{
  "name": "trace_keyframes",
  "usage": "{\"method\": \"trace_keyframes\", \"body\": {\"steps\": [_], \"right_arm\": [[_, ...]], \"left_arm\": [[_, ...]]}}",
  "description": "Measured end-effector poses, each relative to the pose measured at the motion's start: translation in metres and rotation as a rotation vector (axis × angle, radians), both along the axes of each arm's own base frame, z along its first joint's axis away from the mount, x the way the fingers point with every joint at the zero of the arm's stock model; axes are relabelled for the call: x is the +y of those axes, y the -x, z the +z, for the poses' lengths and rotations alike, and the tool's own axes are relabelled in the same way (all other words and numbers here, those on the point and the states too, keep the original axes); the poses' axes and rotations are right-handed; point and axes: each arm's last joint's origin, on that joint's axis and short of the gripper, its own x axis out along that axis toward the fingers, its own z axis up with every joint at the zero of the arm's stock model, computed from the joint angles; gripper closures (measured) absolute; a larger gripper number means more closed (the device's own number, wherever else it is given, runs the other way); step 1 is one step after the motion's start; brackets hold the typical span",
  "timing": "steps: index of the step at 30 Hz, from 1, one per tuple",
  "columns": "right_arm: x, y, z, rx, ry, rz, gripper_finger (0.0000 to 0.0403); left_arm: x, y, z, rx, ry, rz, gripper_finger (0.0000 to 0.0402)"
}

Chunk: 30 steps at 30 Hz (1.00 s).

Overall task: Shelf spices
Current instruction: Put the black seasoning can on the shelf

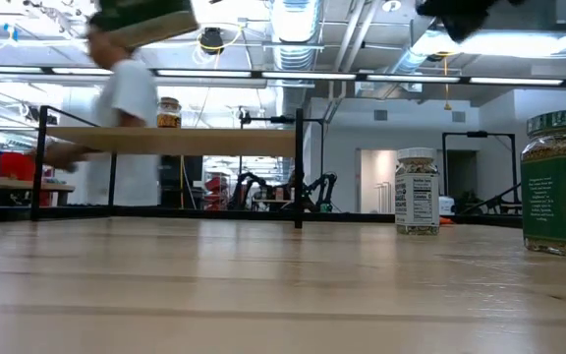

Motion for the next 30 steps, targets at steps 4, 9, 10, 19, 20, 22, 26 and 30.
{"method": "trace_keyframes", "body": {"steps": [4,9,10,19,20,22,26,30], "right_arm": [[0.004,-0.015,0.023,-0.053,0.132,0.036,0.0228],[0.005,-0.045,0.040,-0.057,0.304,0.060,0.0228],[0.005,-0.051,0.042,-0.053,0.335,0.062,0.0228],[-0.010,-0.110,0.041,0.006,0.474,0.015,0.0215],[-0.012,-0.115,0.039,0.016,0.488,0.013,0.0209],[-0.016,-0.125,0.038,0.026,0.503,0.004,0.0194],[-0.025,-0.141,0.034,0.052,0.536,-0.009,0.0154],[-0.033,-0.154,0.033,0.067,0.584,-0.013,0.0125]], "left_arm": [[0.019,0.000,0.010,-0.024,-0.093,0.070,0.0300],[0.036,-0.008,0.014,-0.030,-0.171,0.139,0.0300],[0.040,-0.010,0.014,-0.024,-0.190,0.148,0.0300],[0.057,-0.021,0.017,-0.012,-0.332,0.205,0.0300],[0.058,-0.022,0.017,-0.012,-0.346,0.205,0.0300],[0.061,-0.024,0.019,-0.017,-0.364,0.214,0.0300],[0.068,-0.027,0.020,-0.007,-0.399,0.230,0.0300],[0.076,-0.031,0.020,0.004,-0.407,0.261,0.0300]]}}
